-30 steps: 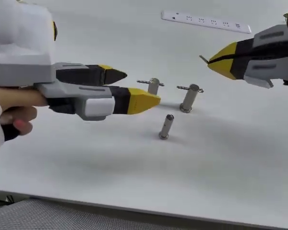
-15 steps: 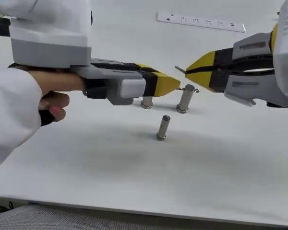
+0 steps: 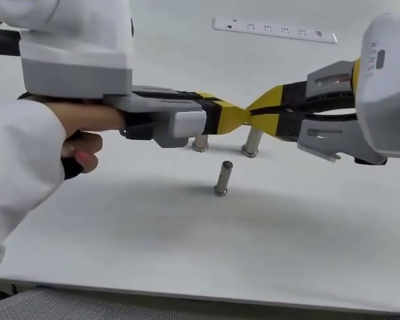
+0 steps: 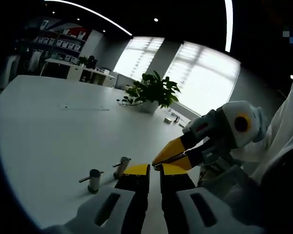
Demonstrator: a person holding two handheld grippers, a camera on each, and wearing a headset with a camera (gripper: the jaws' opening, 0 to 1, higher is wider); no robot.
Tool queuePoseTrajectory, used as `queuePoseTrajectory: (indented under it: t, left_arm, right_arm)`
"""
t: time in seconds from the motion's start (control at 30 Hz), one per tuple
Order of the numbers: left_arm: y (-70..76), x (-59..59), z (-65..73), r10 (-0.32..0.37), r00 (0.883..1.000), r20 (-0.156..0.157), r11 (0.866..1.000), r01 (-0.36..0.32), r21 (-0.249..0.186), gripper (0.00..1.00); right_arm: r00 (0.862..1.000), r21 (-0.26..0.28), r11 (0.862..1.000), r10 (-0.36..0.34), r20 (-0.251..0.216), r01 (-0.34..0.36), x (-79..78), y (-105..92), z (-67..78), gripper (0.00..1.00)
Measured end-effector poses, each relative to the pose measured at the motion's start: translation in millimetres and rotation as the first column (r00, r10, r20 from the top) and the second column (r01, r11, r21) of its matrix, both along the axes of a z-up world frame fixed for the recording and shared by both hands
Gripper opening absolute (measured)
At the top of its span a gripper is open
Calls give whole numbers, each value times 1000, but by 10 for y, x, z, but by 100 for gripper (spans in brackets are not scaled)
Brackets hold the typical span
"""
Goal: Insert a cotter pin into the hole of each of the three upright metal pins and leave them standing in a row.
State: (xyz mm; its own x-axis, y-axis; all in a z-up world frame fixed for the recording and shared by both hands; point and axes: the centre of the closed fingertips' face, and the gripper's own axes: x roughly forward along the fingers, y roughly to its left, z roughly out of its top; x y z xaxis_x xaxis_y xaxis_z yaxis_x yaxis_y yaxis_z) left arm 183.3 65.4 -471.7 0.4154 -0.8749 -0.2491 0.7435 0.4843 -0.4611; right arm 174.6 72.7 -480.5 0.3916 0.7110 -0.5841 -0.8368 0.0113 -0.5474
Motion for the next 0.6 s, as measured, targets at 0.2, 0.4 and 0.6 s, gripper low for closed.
queuePoseTrajectory:
  t: [0.2,0.4,0.6]
  left_arm:
    - [0,-30,5,-5,1000,-5,1000,5,-1,0]
    - [19,-43,-2,-15,1000,-7,1000,15,2,0]
    - [22,-107,3,-32,999,-1,999,32,17,0]
  right_arm:
    - [1000,-5,1000,11,14,-11,-16,25,32,0]
    - [1000,-9,1000,19,13,-19,-45,39,49,0]
    - [1000,-11,999,30,6,-30,-65,48,39,0]
